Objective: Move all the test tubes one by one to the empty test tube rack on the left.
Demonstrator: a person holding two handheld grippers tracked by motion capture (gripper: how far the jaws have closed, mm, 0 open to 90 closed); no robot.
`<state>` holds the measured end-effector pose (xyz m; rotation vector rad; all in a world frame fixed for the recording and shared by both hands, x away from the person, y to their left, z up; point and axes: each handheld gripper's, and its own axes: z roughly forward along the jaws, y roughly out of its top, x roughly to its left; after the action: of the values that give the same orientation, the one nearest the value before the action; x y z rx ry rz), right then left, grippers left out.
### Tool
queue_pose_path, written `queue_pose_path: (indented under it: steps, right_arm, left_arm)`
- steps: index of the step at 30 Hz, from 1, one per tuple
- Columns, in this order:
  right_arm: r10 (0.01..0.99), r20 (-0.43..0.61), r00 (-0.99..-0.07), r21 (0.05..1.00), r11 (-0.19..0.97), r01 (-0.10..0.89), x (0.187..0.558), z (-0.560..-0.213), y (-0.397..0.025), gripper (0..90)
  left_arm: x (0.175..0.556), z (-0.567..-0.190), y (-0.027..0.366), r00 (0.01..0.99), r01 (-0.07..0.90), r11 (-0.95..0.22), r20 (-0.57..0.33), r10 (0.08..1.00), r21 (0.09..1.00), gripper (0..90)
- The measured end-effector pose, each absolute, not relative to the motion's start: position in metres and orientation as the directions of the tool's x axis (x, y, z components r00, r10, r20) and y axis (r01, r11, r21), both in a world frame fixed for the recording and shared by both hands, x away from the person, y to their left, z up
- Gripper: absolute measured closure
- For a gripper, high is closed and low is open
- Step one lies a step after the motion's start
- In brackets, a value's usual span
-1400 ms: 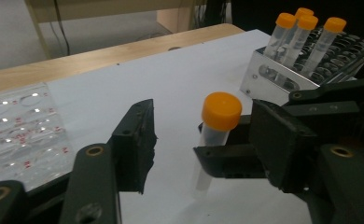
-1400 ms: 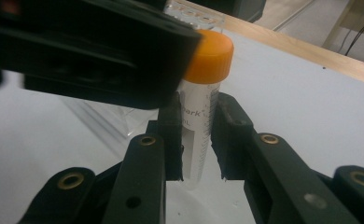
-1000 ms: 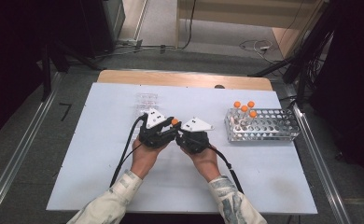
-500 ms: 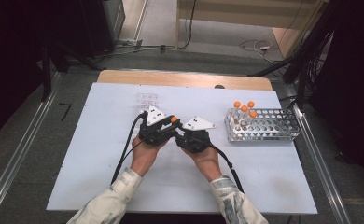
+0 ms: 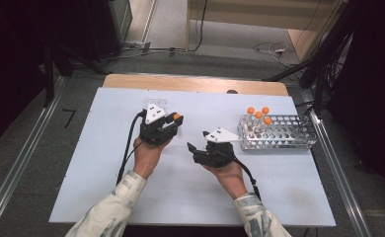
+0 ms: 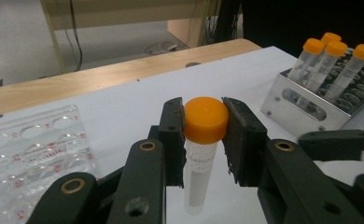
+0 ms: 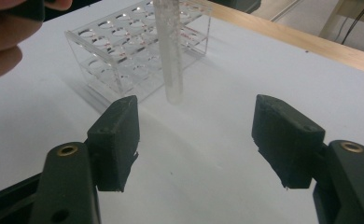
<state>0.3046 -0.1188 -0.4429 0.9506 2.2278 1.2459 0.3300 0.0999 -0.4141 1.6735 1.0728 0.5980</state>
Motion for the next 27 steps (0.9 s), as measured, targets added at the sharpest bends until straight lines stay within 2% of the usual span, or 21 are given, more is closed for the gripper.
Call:
queue_pose_path:
  steps: [8,17,27]
  right_arm:
    - [0.743,-0.035,-0.668,0.857,0.366,0.362,0.289,-0.443,-0.149,26.7]
    - [0.786,0.007,-0.619,0.859,0.312,0.406,0.282,-0.446,-0.185,22.8]
    - [0.8,0.012,-0.6,0.866,0.292,0.406,0.28,-0.446,-0.201,22.6]
  left_arm:
    - [0.345,-0.406,0.111,0.456,0.359,-0.071,-0.108,0.883,0.93,70.3]
    - [0.36,-0.392,0.119,0.432,0.339,-0.067,-0.092,0.897,0.938,70.3]
    - [0.378,-0.39,0.128,0.396,0.338,-0.061,-0.083,0.915,0.939,70.3]
